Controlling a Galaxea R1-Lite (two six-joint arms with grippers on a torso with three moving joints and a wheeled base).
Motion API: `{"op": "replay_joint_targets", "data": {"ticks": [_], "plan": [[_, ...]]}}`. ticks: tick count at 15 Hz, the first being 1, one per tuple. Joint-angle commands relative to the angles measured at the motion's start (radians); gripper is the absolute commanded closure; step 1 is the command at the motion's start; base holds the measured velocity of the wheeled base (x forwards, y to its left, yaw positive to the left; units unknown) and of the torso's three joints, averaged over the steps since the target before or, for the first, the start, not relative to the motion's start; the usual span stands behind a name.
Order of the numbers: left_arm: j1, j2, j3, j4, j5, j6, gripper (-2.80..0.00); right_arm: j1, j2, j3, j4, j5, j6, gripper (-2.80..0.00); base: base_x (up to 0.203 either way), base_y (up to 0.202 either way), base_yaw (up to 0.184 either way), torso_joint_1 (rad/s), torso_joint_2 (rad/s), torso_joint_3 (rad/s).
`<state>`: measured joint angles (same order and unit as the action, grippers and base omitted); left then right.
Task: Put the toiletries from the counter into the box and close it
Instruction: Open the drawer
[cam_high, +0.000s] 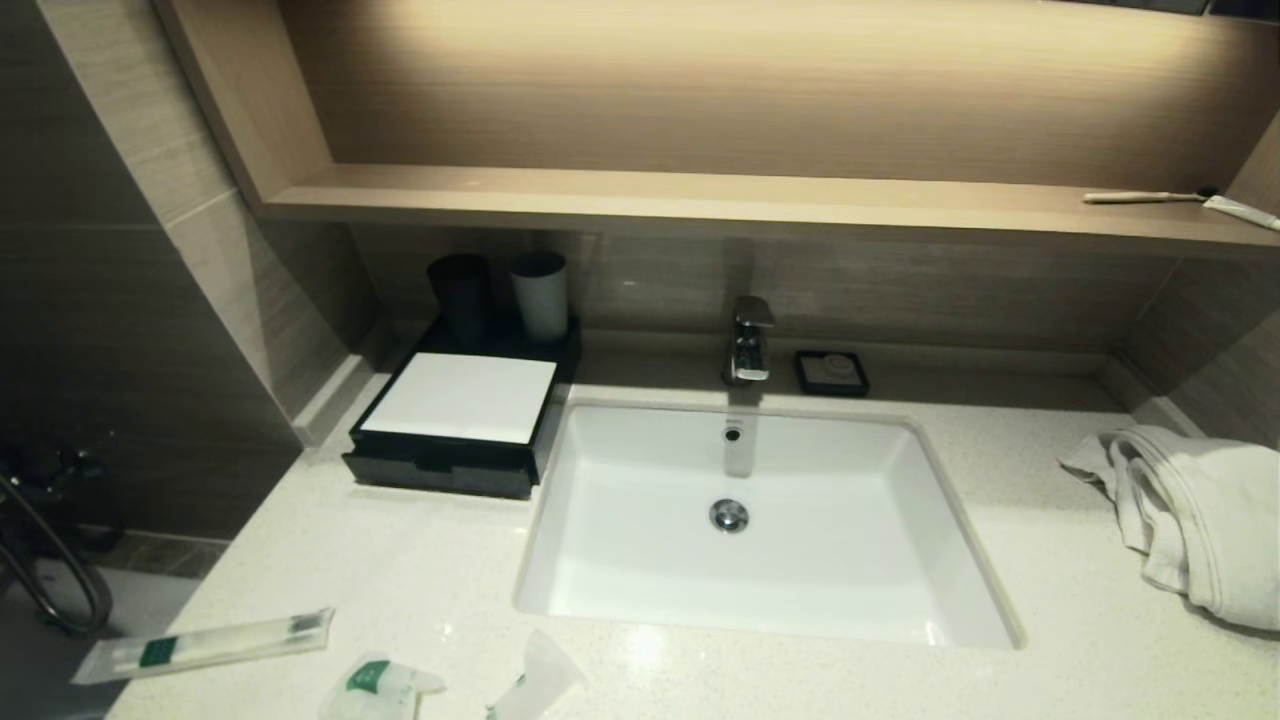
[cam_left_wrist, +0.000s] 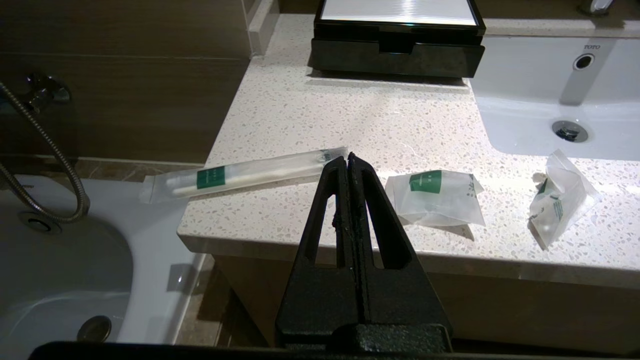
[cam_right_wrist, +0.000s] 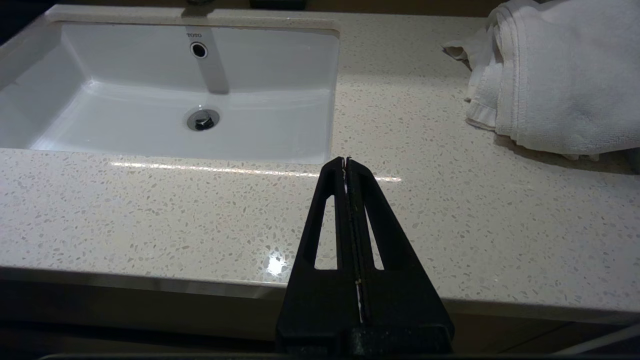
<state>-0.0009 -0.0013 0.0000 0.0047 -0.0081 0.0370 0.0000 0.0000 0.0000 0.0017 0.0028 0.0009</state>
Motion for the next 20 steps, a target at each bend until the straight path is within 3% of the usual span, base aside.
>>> {"op": "replay_joint_targets", "data": {"ticks": [1, 17, 20], "plan": [[0.0, 0.001, 0.0, 0.0, 0.0, 0.001, 0.0, 0.0, 0.0, 0.0, 0.0, 0.0, -0.001, 0.0, 0.0, 0.0, 0.0, 0.0, 0.0, 0.0], [-0.001, 0.0, -0.004, -0.003, 0.003, 0.005, 0.0, 0.0, 0.0, 0.0, 0.0, 0.0, -0.001, 0.0, 0.0, 0.0, 0.0, 0.0, 0.0, 0.0], [-0.001, 0.0, -0.077, 0.014, -0.01, 0.004, 0.0, 0.0, 0.0, 0.0, 0.0, 0.0, -0.001, 0.0, 0.0, 0.0, 0.0, 0.0, 0.0, 0.0]]}}
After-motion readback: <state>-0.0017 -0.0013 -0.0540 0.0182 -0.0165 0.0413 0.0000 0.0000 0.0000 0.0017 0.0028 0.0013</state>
